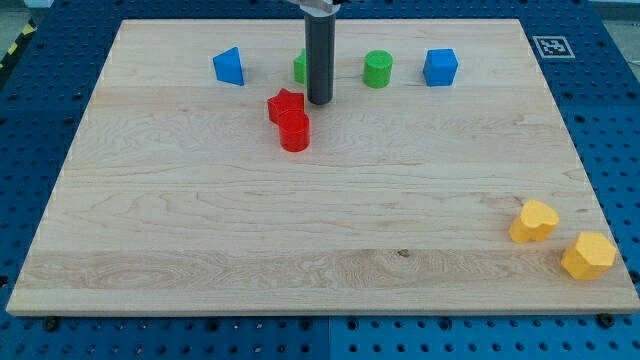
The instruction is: Slide the red star along with red circle towards down
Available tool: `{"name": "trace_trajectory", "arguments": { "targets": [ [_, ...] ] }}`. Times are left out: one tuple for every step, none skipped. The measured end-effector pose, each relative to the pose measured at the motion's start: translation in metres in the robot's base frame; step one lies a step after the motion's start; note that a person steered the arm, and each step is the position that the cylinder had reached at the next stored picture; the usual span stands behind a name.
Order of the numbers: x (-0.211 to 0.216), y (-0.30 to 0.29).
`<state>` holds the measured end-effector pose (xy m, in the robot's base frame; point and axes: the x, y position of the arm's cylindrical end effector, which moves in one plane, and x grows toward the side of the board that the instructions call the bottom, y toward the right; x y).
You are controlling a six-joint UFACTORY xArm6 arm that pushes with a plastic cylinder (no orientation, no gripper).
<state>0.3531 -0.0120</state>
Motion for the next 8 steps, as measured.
{"name": "trace_trajectory", "arguments": {
  "targets": [
    [0.000,-0.013],
    [-0.001,-0.029],
    [-0.001,-0.033],
    [-0.001,-0.033],
    [0.002,-0.033],
    [0.017,-0.033],
    [0.034,-0.033],
    [0.050,-0.030]
  ]
}}
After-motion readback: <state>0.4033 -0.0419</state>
